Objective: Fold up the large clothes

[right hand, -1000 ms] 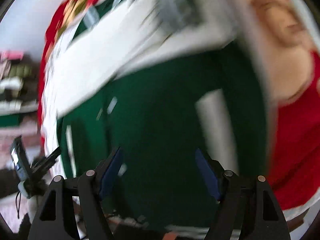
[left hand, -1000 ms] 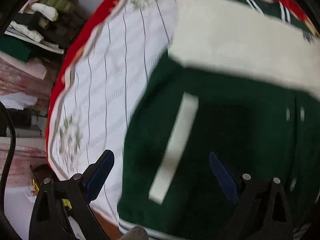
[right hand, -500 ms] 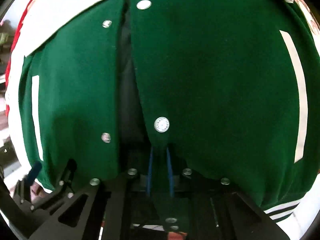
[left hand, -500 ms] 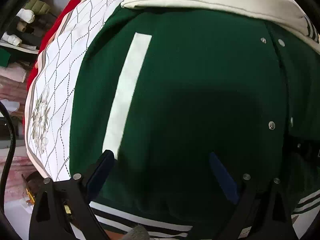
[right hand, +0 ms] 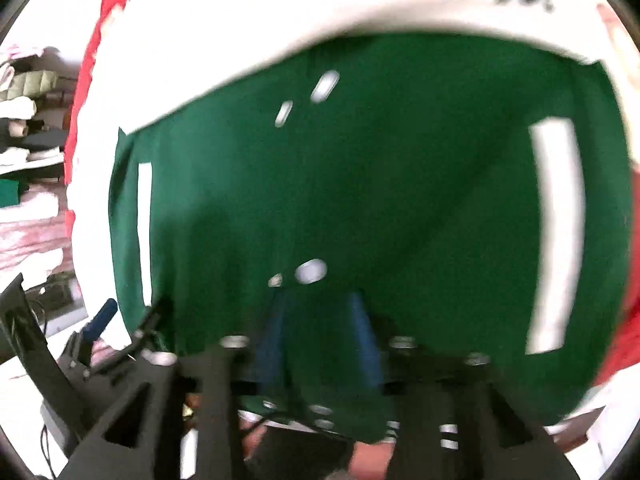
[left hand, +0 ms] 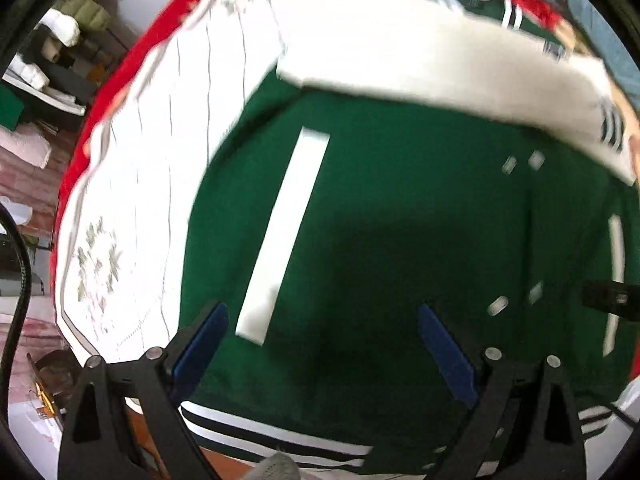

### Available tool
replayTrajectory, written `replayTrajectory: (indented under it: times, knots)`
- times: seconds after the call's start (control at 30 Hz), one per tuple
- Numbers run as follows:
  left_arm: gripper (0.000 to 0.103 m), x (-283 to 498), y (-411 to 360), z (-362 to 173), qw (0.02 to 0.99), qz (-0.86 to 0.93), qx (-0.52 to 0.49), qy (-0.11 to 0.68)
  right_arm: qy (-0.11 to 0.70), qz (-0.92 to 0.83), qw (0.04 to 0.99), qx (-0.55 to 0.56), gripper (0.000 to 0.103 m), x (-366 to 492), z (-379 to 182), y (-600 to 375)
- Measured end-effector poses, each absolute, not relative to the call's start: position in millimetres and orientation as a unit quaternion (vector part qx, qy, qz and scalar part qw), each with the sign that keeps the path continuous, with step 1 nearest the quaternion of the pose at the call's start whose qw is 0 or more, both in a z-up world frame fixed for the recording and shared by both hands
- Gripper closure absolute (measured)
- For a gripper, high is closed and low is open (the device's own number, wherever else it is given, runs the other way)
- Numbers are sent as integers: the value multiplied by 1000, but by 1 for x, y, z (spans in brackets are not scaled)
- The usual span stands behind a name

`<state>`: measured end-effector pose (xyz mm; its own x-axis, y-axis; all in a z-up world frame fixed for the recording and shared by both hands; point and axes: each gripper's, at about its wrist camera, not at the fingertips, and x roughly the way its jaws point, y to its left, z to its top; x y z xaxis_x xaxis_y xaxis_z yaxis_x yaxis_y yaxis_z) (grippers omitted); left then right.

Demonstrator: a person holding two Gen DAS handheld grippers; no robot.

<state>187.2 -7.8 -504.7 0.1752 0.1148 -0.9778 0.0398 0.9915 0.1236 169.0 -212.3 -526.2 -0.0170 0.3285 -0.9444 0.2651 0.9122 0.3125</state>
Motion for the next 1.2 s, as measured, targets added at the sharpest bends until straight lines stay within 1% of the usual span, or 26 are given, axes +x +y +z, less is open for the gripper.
replayTrajectory:
  times: [0.03,0.13,0.2,0.27,0.3,0.37,0.43,0.53,0.57,0.6,0.63,0.7,0.73,0.87,0.97,1.07,1.2]
  knots:
    - [6,194,-19,-495,773,21,56,632,705,14,679,204,40,173,-514,-225]
    - [6,212,-53,-478,790,5,49,611,678,-44,713,172,39,172,-484,-286]
    - [6,223,-79,-479,794,-4,50,606,660,-88,732,144,39,170,-472,-323]
    - [6,235,-118,-492,799,-5,77,597,649,-120,741,125,39,174,-472,-363]
    - [6,239,-131,-502,798,1,94,595,645,-127,743,123,39,193,-469,-376]
    - [6,249,-150,-516,797,12,112,593,640,-131,749,112,39,200,-479,-405]
    - [6,265,-166,-542,789,42,137,598,636,-116,756,98,39,216,-500,-419]
    - [6,274,-163,-569,773,88,144,612,639,-82,760,86,39,235,-533,-428]
    - [3,269,-157,-572,770,96,143,615,640,-71,760,87,39,240,-542,-428]
    - [3,268,-153,-576,767,107,136,618,641,-57,760,89,40,250,-555,-425]
    - [0,267,-150,-577,767,118,130,617,641,-46,761,91,42,256,-563,-426]
    - [0,262,-146,-577,769,135,126,613,645,-16,758,97,64,266,-578,-431]
    - [0,262,-147,-577,768,142,126,611,644,-9,758,108,67,268,-580,-435]
    - [0,263,-152,-580,766,162,129,608,628,-35,764,146,69,264,-580,-479]
    - [0,266,-151,-583,766,169,123,608,643,-36,737,206,69,260,-596,-509]
    - [0,264,-153,-582,766,176,113,608,652,-27,737,177,69,264,-592,-501]
    - [0,255,-154,-571,762,179,111,612,655,-11,727,205,67,255,-575,-510]
